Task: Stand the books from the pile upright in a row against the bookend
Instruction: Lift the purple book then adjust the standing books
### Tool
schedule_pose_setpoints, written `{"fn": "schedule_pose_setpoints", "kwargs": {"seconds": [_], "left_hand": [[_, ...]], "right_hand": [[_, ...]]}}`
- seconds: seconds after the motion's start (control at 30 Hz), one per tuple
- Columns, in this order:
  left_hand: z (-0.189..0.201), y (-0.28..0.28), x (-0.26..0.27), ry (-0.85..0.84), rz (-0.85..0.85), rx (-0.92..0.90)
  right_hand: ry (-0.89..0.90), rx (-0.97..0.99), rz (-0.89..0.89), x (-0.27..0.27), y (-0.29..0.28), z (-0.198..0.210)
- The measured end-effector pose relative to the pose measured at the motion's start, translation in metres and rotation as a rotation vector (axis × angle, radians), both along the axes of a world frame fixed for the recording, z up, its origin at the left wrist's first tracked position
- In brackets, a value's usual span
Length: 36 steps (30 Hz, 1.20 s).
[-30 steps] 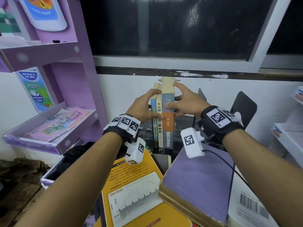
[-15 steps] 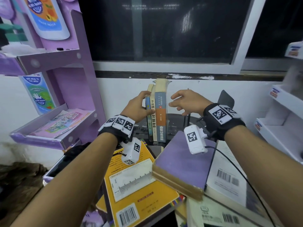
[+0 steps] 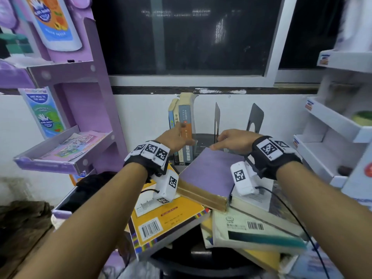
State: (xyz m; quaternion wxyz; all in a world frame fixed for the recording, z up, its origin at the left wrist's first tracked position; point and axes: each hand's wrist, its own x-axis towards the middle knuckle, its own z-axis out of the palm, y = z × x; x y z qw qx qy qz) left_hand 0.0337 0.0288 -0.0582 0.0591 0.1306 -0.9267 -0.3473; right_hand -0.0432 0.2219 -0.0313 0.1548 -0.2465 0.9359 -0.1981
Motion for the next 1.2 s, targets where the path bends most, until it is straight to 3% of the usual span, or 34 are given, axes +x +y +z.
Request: {"fn": "schedule_pose_setpoints", "kwargs": {"seconds": [0.47, 0.83, 1.2], "left_hand": [[-0.022, 0.042, 0.005, -0.4, -0.098, 0.041], [-0.024, 0.044, 0.008, -0.403, -0.14, 0.145], [-0.015, 0.042, 0.006, -0.269, -0.075, 0.093]], "right_hand": [[-0.037, 0.079, 0.017, 0.001, 0.025, -0.022], [-0.007, 0.184, 0.068, 0.0, 0.025, -0.021], [-0.01, 0.078, 0.054, 0.001, 0.021, -0.02]]}}
